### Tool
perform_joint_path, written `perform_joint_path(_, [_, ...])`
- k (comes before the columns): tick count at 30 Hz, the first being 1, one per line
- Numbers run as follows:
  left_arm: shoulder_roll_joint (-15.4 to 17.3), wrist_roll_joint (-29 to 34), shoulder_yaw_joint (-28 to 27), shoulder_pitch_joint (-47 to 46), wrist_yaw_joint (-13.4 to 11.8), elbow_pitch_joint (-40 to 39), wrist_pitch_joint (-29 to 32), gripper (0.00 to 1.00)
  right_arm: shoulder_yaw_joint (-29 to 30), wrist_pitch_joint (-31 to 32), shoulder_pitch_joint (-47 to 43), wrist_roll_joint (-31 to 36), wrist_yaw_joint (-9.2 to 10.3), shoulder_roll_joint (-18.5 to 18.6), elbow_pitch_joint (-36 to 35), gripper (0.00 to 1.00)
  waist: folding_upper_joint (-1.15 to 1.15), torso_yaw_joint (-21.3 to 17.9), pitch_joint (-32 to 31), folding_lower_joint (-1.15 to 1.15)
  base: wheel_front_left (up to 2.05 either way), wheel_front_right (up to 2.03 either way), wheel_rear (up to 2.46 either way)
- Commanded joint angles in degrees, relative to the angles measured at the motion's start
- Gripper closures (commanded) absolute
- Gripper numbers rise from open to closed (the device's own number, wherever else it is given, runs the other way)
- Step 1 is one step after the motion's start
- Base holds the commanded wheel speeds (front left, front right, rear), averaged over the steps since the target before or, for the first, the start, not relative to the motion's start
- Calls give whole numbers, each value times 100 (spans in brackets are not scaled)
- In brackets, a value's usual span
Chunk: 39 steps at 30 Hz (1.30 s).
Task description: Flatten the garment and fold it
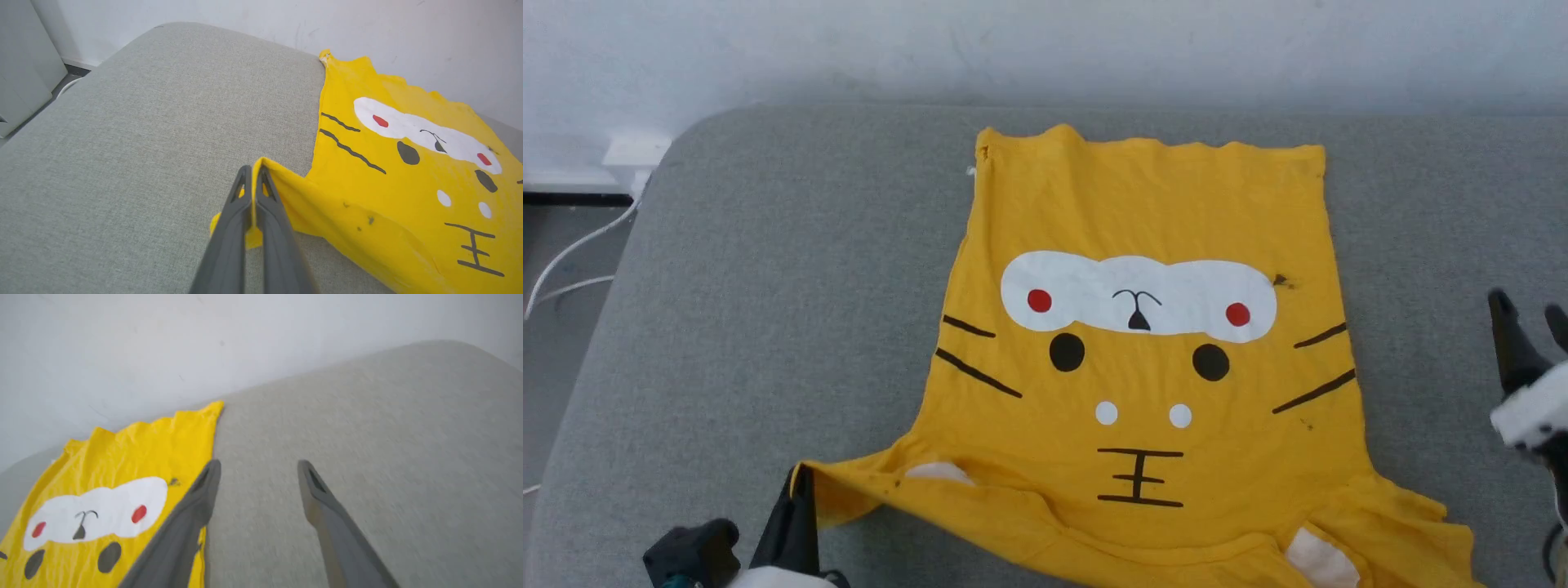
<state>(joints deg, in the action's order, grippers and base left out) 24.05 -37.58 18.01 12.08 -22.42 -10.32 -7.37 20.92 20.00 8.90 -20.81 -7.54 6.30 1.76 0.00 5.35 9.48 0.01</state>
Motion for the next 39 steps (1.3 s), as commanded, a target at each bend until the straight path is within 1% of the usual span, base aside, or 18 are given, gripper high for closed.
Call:
perform_joint_path(1, [-52,85,14,-165,50,-31,-102,100,-78,65,411,-53,5,54,302,0,0,201,301,-1,0,0,0])
perform_joint_path(5, [-203,165,48,-497,160,-96,-365,100,-218,444,1782,-141,5,275,1369,0,0,380,692,-1,0,0,0])
perform_joint_path(8, [-343,227,87,-751,248,-156,-506,100,-292,883,2725,-119,5,506,2097,0,0,557,1004,-1,0,0,0])
perform_joint_path(11, [-498,312,151,-980,326,-245,-604,100,-378,1454,3520,27,5,781,2746,0,0,744,1273,-1,0,0,0])
perform_joint_path(15, [-655,406,224,-1209,447,-355,-677,100,-395,2229,4357,244,5,980,3357,0,0,950,1599,-1,0,0,0])
perform_joint_path(17, [-730,441,241,-1307,508,-372,-702,100,-413,2533,4702,370,5,1009,3548,0,0,1027,1736,-1,0,0,0])
perform_joint_path(18, [-766,457,248,-1344,538,-376,-711,100,-412,2661,4848,428,5,1007,3623,0,0,1062,1802,-1,0,0,0])
perform_joint_path(19, [-766,457,248,-1344,538,-376,-711,100,-412,2661,4848,428,5,1007,3623,0,0,1062,1802,-1,0,0,0])
perform_joint_path(23, [-915,495,245,-1464,676,-361,-740,100,-427,2985,5260,776,5,1006,3819,0,0,1173,2023,-1,0,0,0])
perform_joint_path(28, [-1053,543,182,-1555,844,-267,-756,100,-348,3268,5462,1214,5,953,3994,0,0,1246,2186,-1,0,0,0])
perform_joint_path(31, [-1135,574,142,-1583,936,-202,-760,100,-226,3626,5413,1468,5,901,4168,0,0,1258,2217,-1,0,0,0])
perform_joint_path(33, [-1190,603,103,-1592,990,-168,-761,100,-119,3975,5335,1619,5,863,4298,0,0,1258,2214,-1,0,0,0])
perform_joint_path(34, [-1215,617,83,-1594,1018,-148,-761,100,-73,4159,5293,1690,5,845,4351,63,0,1260,2207,-1,0,0,0])
perform_joint_path(36, [-1257,643,40,-1592,1074,-108,-762,100,32,4439,5225,1786,5,788,4382,100,0,1263,2194,-1,0,0,0])
perform_joint_path(39, [-1312,684,-7,-1582,1152,-35,-762,100,139,4656,5126,1874,5,692,4322,100,0,1276,2155,-1,0,0,0])
